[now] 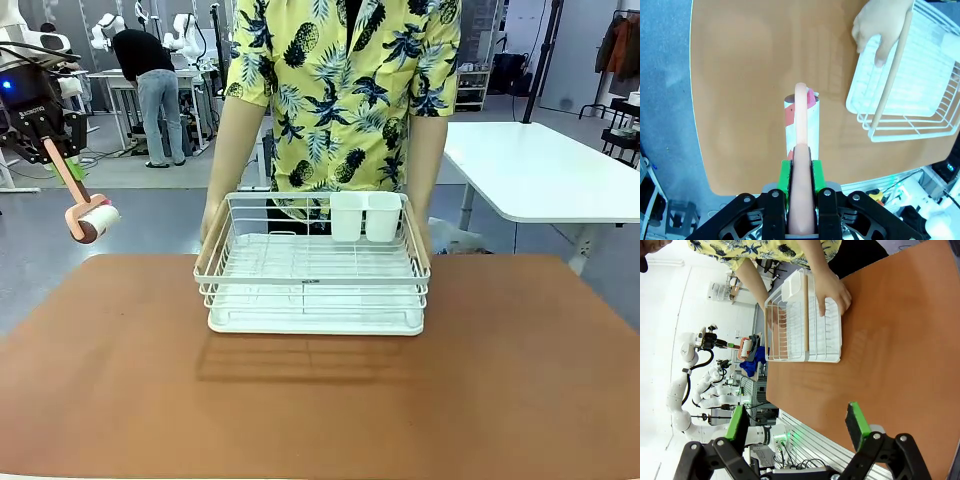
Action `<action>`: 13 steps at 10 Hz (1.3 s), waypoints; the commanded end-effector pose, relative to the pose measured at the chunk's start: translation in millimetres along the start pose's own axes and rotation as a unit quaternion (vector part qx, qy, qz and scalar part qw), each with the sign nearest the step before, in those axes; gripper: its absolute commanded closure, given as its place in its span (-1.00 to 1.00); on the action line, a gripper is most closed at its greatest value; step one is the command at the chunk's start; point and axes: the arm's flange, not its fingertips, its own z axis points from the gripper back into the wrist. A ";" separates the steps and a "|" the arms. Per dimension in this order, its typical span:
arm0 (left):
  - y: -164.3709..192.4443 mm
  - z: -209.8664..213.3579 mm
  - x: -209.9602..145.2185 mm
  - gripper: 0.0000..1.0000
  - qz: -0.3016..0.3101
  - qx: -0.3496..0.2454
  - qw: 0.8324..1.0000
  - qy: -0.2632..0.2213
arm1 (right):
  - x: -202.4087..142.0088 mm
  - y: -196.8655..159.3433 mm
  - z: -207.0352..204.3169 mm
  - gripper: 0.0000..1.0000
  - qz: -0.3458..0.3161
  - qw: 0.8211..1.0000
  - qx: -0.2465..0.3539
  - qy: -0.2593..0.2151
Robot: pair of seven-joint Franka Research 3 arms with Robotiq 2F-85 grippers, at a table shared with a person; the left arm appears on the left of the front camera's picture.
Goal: Clean the table.
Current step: Place the Lint Roller down when the Dish drying rack is positioned in the middle of the table.
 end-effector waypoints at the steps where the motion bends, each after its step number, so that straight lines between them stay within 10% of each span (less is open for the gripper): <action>1: 1.3 1.6 -0.9 0.58 -0.001 -0.002 1.000 -0.004 | 0.9 2.4 1.5 -1.00 0.005 1.000 0.008 -0.003; 13: 1.3 1.6 -0.9 0.58 -0.001 -0.002 1.000 -0.004 | 0.9 2.4 1.5 -1.00 0.005 1.000 0.008 -0.003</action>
